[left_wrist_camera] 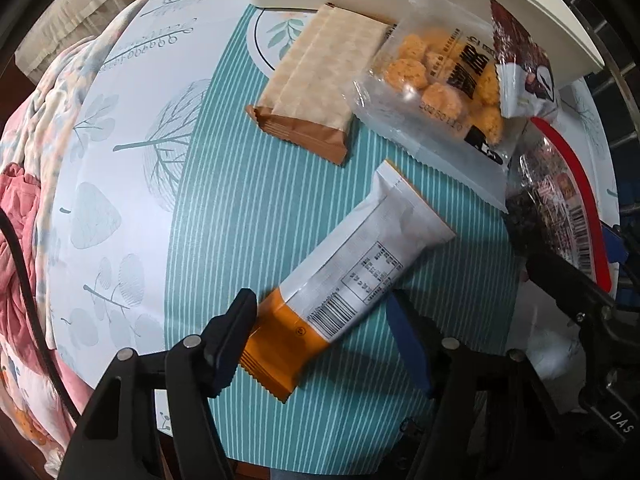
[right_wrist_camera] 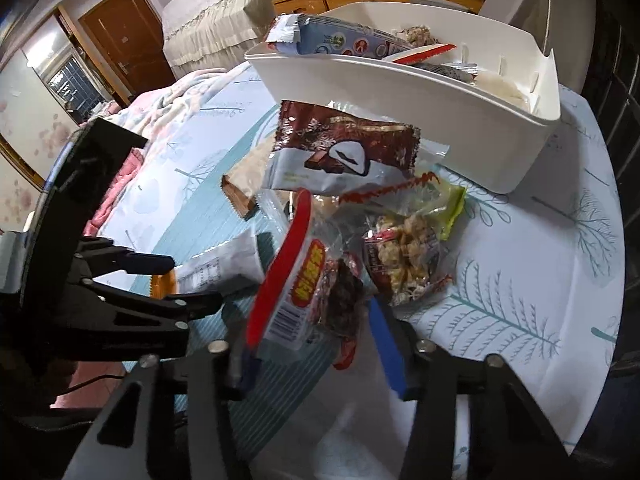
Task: Organize snacks
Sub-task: 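Grasp the orange-wrapped bar with the left tool while the right tool grasps the red-striped snack bag, then carry both held snacks over the white tray and open both tools to release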
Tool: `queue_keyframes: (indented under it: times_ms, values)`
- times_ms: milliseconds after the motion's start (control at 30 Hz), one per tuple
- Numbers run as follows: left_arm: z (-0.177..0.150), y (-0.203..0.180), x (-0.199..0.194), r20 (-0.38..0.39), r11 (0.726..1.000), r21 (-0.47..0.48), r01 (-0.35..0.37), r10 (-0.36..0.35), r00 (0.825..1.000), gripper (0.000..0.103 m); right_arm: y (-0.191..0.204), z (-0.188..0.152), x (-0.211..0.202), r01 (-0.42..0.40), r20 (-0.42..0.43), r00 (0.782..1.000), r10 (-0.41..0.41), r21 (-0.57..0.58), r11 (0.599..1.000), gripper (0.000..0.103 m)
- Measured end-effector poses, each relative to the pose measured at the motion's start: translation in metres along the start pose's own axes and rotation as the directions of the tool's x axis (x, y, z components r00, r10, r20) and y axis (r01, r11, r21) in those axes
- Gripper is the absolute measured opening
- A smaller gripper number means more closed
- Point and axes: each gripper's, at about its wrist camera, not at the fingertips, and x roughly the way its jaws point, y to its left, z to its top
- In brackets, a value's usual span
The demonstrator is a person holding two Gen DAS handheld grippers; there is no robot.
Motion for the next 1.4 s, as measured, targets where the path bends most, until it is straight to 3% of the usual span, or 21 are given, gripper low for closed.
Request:
queue_keyframes:
  times_ms: [100,300,600,833,1133,1400]
  values:
    - [-0.003,-0.004,0.001,0.003,1.000,0.007,0.000,0.000,1.000,0.054,-0.001,0.001,0.001,-0.015,-0.015,1.000,0.015,0.008,1.000,0.026]
    - [-0.007,0.000,-0.002,-0.005,1.000,-0.009,0.020,-0.020,1.000,0.044,-0.003,0.002,-0.002,0.003,-0.027,1.000,-0.002,0.029,1.000,0.016]
    - [-0.004,0.013,-0.004,-0.041,0.996,-0.034,0.078,-0.079,0.996,0.034,-0.004,0.002,-0.008,0.020,-0.094,0.995,-0.012,0.081,0.996,0.014]
    - [0.000,0.024,-0.037,-0.024,0.993,-0.023,0.118,-0.119,0.993,0.032,0.001,0.006,-0.022,0.002,-0.119,0.993,0.014,0.132,0.991,0.014]
    - [-0.004,0.044,-0.099,0.079,0.988,-0.061,0.143,-0.138,0.987,0.032,0.027,0.021,-0.062,-0.045,-0.020,0.999,0.045,0.039,0.998,0.014]
    - [0.010,0.062,-0.165,0.212,0.973,-0.111,0.202,-0.176,0.961,0.032,0.046,0.059,-0.102,-0.067,0.122,0.990,0.068,-0.016,0.998,0.014]
